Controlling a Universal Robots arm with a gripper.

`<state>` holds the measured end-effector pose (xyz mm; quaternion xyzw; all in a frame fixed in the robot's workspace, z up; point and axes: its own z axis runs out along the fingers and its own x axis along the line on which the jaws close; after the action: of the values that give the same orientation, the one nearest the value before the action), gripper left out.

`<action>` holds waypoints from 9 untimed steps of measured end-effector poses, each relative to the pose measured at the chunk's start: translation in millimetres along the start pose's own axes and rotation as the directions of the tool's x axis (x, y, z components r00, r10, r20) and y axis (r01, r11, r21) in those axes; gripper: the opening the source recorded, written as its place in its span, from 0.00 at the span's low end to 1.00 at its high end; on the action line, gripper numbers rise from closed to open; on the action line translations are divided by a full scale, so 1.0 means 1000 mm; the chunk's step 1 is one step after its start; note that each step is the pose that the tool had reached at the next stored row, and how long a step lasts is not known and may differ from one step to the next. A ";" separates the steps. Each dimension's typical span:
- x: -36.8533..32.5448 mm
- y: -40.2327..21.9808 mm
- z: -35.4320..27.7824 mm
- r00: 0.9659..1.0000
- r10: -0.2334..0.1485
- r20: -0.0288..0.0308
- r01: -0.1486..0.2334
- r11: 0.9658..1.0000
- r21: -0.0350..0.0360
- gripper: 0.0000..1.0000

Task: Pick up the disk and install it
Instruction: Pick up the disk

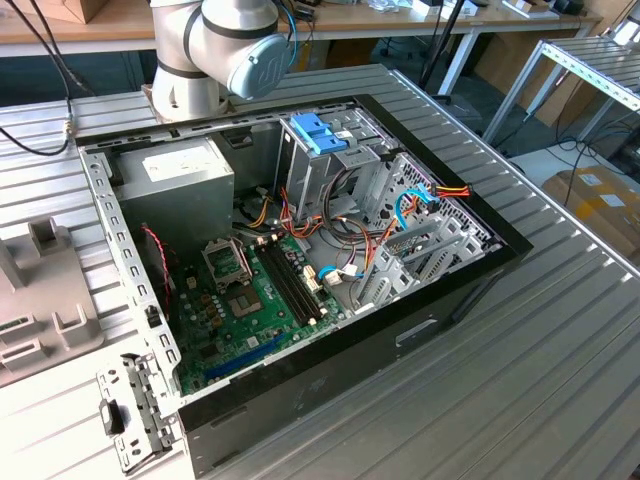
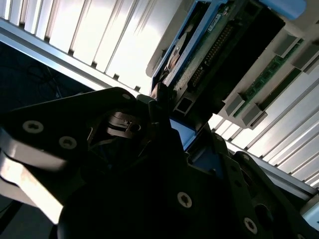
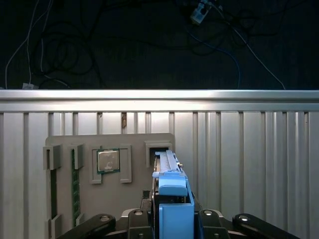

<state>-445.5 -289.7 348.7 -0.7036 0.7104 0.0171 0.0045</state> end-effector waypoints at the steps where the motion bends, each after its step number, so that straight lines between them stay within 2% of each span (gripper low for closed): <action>1: 0.0000 0.0000 -0.0005 1.000 0.000 0.000 0.000 1.000 0.000 0.37; 9: -0.0001 0.0001 -0.0048 1.000 0.000 0.000 0.000 1.000 0.000 0.37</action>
<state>-445.5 -289.8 353.4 -0.7036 0.7104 0.0171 0.0044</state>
